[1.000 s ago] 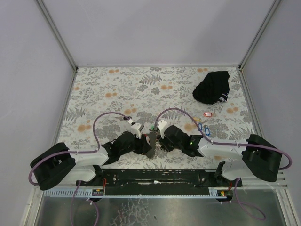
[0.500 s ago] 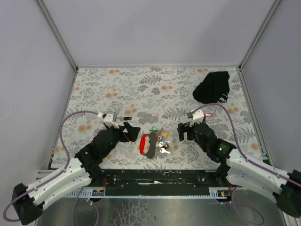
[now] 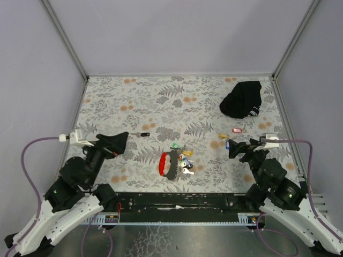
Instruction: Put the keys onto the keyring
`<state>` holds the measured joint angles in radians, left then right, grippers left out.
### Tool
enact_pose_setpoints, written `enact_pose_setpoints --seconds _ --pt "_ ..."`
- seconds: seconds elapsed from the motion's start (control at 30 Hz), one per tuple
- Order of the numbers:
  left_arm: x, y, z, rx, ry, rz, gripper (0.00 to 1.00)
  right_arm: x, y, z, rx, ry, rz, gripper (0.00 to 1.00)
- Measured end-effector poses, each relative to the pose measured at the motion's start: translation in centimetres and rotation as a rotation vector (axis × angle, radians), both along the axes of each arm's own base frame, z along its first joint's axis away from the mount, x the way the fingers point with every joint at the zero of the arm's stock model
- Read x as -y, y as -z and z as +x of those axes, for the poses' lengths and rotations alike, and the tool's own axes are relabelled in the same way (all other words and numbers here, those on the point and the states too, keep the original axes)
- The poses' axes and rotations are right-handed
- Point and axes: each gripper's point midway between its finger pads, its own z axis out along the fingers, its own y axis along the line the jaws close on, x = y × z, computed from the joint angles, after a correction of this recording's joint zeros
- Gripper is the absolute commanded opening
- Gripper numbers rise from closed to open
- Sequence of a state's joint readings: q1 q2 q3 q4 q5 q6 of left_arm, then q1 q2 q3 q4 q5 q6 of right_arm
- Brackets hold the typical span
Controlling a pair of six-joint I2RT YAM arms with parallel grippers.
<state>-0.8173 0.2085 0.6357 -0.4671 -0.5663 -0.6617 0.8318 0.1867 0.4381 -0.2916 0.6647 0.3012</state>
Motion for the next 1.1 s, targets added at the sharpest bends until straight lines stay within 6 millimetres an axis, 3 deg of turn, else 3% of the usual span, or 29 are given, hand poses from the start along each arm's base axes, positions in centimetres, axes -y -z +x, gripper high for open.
enact_pose_setpoints --seconds 0.13,0.2,0.43,1.1 --pt "-1.7 -3.6 -1.1 0.053 -0.012 0.002 1.00 1.4 -2.6 -1.1 0.046 0.010 0.058 0.99" --pt "-2.3 -4.3 -1.4 0.071 -0.021 0.024 1.00 1.9 -3.0 -1.4 0.048 0.019 0.065 0.99" --pt "-2.9 -2.4 -1.6 0.071 -0.014 0.155 1.00 2.1 -1.9 -1.6 0.011 0.020 0.032 0.99" --pt "-3.3 -1.9 -2.0 0.086 0.000 0.215 1.00 1.3 -1.1 -1.4 -0.025 -0.002 -0.003 0.99"
